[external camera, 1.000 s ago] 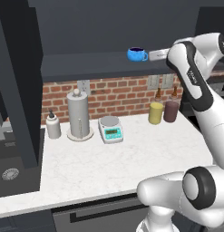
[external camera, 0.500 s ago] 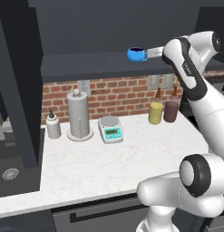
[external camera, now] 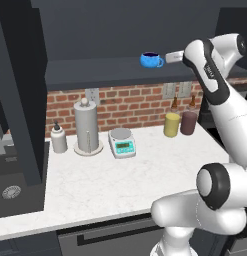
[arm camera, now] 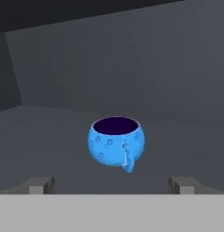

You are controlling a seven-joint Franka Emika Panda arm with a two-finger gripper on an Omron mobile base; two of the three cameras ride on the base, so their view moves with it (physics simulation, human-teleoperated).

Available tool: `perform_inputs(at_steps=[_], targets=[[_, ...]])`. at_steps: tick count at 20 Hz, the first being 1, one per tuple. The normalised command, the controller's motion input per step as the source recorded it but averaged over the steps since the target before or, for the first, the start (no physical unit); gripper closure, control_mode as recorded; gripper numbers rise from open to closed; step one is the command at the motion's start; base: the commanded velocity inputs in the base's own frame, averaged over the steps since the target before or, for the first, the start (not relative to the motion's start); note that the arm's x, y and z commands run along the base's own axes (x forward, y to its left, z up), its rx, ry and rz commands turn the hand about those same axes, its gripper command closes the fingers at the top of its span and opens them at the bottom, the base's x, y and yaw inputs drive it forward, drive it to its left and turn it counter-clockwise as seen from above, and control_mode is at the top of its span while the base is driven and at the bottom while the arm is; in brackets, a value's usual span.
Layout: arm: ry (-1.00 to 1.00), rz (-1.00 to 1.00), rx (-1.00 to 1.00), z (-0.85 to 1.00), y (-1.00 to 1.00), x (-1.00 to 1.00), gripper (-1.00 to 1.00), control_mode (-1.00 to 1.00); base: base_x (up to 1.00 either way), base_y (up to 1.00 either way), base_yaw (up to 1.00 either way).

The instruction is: Gather all objects into one cabinet and sort the glasses and bowls to opposite sides.

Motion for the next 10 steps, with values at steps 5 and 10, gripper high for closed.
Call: perform_inputs(at_steps=[5,10], targets=[[0.04,0.0,0.0,0.0,-0.03,0.23,-1.0,-1.0,0.0,0.0,0.0],[0.08,0.0,0.0,-0.02,0.0,0.27,-1.0,-1.0,0.0,0.0,0.0]])
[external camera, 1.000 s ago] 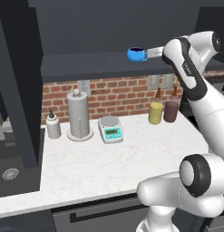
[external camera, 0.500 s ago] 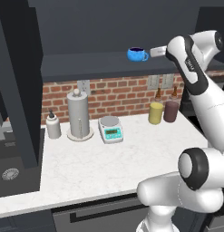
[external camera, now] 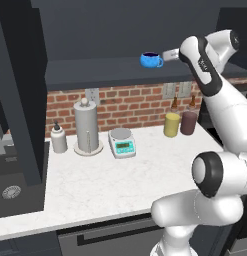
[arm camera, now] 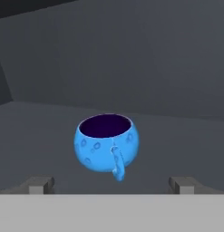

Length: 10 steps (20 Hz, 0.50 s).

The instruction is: Gather all objects into one cabinet and sort the glasses and bowls to opposite sides.

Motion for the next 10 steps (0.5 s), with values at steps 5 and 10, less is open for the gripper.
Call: perform_inputs(at_steps=[5,10], targets=[[0.08,0.0,0.0,-0.04,0.0,0.26,-1.0,-1.0,0.0,0.0,0.0],[0.0,0.0,0.0,0.0,0.01,0.17,-1.0,-1.0,0.0,0.0,0.0]])
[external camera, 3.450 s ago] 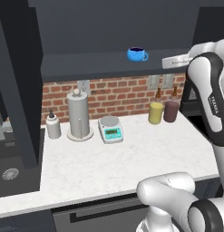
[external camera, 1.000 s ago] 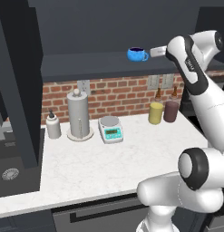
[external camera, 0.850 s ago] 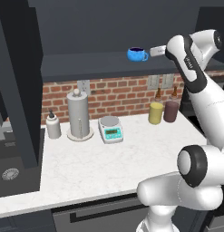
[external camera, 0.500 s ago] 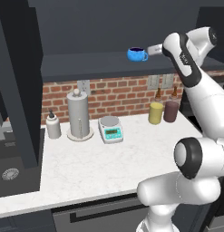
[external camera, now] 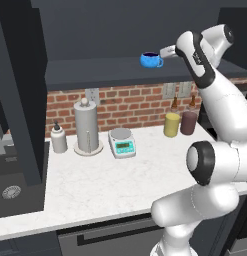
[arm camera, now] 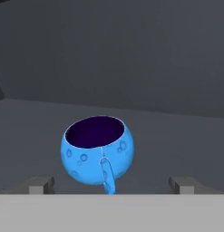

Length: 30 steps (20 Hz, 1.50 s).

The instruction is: Gather all objects into one cabinet and sort the glasses and bowls to opposite sides.

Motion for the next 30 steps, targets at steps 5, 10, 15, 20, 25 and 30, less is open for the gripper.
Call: perform_inputs(at_steps=[5,10,15,20,25,30], targets=[[0.0,0.0,0.0,-0.07,0.05,0.02,-1.0,-1.0,0.0,0.0,0.0],[0.0,0.0,0.0,-0.23,0.04,0.0,-1.0,-1.0,0.0,0.0,0.0],[0.0,0.0,0.0,-0.13,0.07,0.0,-1.0,-1.0,0.0,0.0,0.0],[0.0,0.0,0.0,0.0,0.09,0.01,-1.0,-1.0,0.0,0.0,0.0],[0.0,0.0,0.0,0.0,0.1,0.04,-1.0,-1.0,0.0,0.0,0.0],[0.0,0.0,-0.01,-0.08,0.1,0.03,-1.0,-1.0,0.0,0.0,0.0]])
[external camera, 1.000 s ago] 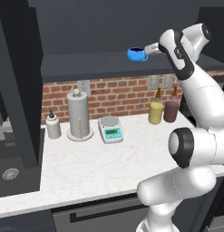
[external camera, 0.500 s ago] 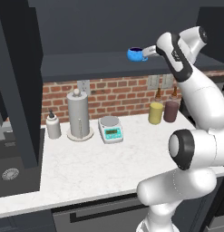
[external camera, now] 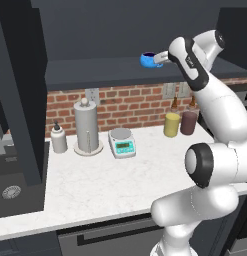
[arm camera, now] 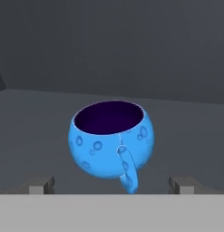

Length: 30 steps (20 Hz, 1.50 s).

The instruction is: Gather all objects into one cabinet and sort the glasses and bowls to opposite sides.

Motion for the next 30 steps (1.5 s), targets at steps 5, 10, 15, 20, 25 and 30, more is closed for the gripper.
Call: perform_inputs(at_steps=[5,10,15,20,25,30], targets=[[0.0,0.0,0.0,-0.02,0.0,0.0,-1.0,-1.0,0.0,0.0,0.0],[0.0,0.0,0.0,0.0,0.0,0.07,-1.0,-1.0,0.0,0.0,0.0],[0.0,0.0,0.0,-0.02,0.0,0.18,-1.0,-1.0,0.0,0.0,0.0],[0.0,0.0,0.0,-0.09,0.0,0.2,-1.0,-1.0,0.0,0.0,0.0],[0.0,0.0,0.0,-0.15,0.0,0.05,-1.0,-1.0,0.0,0.0,0.0],[0.0,0.0,0.0,-0.07,0.0,0.02,-1.0,-1.0,0.0,0.0,0.0]])
